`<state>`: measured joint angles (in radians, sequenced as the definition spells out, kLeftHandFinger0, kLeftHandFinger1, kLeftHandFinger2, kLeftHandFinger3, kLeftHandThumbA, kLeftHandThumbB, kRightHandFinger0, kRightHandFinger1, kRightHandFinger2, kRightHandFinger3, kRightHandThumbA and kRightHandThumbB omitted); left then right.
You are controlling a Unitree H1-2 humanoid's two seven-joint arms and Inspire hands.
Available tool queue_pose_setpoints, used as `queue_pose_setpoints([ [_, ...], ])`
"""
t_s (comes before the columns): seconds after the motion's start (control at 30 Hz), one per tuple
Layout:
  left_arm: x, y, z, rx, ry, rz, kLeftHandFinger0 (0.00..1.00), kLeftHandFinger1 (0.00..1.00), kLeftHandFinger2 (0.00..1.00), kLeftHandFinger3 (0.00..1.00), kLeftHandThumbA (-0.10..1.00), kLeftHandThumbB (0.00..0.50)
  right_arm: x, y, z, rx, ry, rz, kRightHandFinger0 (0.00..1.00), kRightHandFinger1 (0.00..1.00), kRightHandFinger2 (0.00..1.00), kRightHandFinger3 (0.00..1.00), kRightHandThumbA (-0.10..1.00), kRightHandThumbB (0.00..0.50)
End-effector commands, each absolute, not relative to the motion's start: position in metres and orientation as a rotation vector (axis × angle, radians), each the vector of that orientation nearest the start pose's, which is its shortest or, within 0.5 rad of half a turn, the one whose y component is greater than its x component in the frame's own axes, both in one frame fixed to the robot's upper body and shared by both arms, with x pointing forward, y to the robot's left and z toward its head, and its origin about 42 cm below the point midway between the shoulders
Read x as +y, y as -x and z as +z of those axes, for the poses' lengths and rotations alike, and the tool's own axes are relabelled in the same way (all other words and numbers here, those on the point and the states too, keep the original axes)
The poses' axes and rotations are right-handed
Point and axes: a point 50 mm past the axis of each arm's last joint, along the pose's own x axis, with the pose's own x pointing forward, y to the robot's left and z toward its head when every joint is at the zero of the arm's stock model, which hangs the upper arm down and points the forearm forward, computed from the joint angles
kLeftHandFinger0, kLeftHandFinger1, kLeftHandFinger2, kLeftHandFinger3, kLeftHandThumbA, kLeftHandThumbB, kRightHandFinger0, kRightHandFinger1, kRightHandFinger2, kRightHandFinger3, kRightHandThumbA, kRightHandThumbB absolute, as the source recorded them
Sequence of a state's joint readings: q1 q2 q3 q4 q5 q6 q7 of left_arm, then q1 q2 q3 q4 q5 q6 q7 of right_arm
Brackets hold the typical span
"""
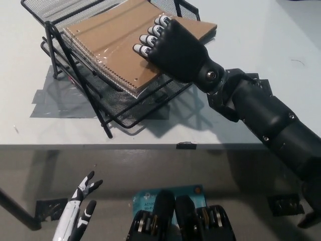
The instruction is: A person hands a notebook to the robot and the robot grabs it with its right hand and places it in the file tray kept in the centre of the desk infront of it.
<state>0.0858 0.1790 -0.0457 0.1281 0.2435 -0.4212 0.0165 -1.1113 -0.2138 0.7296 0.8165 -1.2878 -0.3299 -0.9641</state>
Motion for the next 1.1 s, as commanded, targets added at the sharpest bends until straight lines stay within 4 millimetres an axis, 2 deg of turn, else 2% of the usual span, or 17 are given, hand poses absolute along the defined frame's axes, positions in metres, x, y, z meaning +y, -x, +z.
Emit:
queue_pose_setpoints([
  [0.0,0.259,-0.249,0.078,-0.238,-0.408,-0.123,0.95,0.88,0.85,1.0,1.0,0.292,-0.055,-0.504,0.38,-1.724,1.351,-0.004,0.0,0.0,0.04,0.05,0.79,0.0],
  [0.13,0.258,-0.249,0.077,-0.247,-0.405,-0.132,0.93,0.87,0.85,1.0,1.0,0.281,-0.05,-0.505,0.391,-1.731,1.34,-0.022,0.0,0.0,0.05,0.0,0.81,0.004],
  [0.23,0.259,-0.25,0.077,-0.244,-0.402,-0.132,0.94,0.87,0.84,1.0,1.0,0.293,-0.049,-0.508,0.401,-1.724,1.361,-0.046,0.0,0.0,0.11,0.0,0.83,0.0],
  [0.27,0.259,-0.25,0.076,-0.245,-0.402,-0.132,0.94,0.87,0.84,1.0,1.0,0.292,-0.049,-0.509,0.403,-1.717,1.353,-0.048,0.0,0.0,0.16,0.0,0.89,0.0],
  [0.33,0.259,-0.25,0.076,-0.245,-0.406,-0.133,0.94,0.87,0.85,1.0,1.0,0.296,-0.048,-0.513,0.408,-1.708,1.329,-0.066,0.0,0.0,0.17,0.0,0.82,0.0],
  [0.43,0.259,-0.249,0.078,-0.247,-0.407,-0.132,0.93,0.87,0.84,1.0,1.0,0.287,-0.047,-0.518,0.415,-1.682,1.316,-0.067,0.0,0.0,0.14,0.0,0.84,0.0],
  [0.5,0.258,-0.25,0.078,-0.25,-0.41,-0.134,0.93,0.88,0.84,1.0,1.0,0.285,-0.047,-0.522,0.419,-1.672,1.302,-0.085,0.0,0.0,0.12,0.01,0.77,0.0],
  [0.57,0.258,-0.25,0.077,-0.239,-0.409,-0.132,0.93,0.88,0.84,1.0,1.0,0.296,-0.047,-0.526,0.424,-1.66,1.307,-0.137,0.0,0.0,0.13,0.03,0.78,0.0],
  [0.67,0.258,-0.249,0.076,-0.242,-0.411,-0.13,0.92,0.87,0.83,1.0,1.0,0.289,-0.046,-0.53,0.422,-1.662,1.324,-0.141,0.0,0.0,0.16,0.09,0.77,0.0],
  [0.8,0.257,-0.248,0.077,-0.25,-0.405,-0.132,0.92,0.87,0.81,1.0,1.0,0.282,-0.043,-0.533,0.418,-1.627,1.349,-0.135,0.0,0.0,0.15,0.07,0.8,0.0],
  [0.87,0.257,-0.249,0.077,-0.249,-0.41,-0.134,0.89,0.86,0.82,1.0,1.0,0.284,-0.041,-0.536,0.413,-1.592,1.323,-0.096,0.0,0.0,0.14,0.09,0.77,0.0],
  [1.0,0.256,-0.249,0.079,-0.235,-0.407,-0.14,0.92,0.87,0.83,1.0,1.0,0.298,-0.04,-0.538,0.407,-1.569,1.307,-0.094,0.0,0.0,0.12,0.09,0.74,0.0],
  [1.03,0.257,-0.25,0.08,-0.246,-0.412,-0.14,0.91,0.86,0.83,1.0,1.0,0.288,-0.038,-0.539,0.405,-1.543,1.284,-0.088,0.0,0.0,0.12,0.07,0.76,0.0],
  [1.07,0.257,-0.25,0.08,-0.249,-0.413,-0.14,0.91,0.86,0.83,1.0,1.0,0.288,-0.038,-0.539,0.403,-1.538,1.294,-0.091,0.0,0.0,0.14,0.09,0.79,0.0],
])
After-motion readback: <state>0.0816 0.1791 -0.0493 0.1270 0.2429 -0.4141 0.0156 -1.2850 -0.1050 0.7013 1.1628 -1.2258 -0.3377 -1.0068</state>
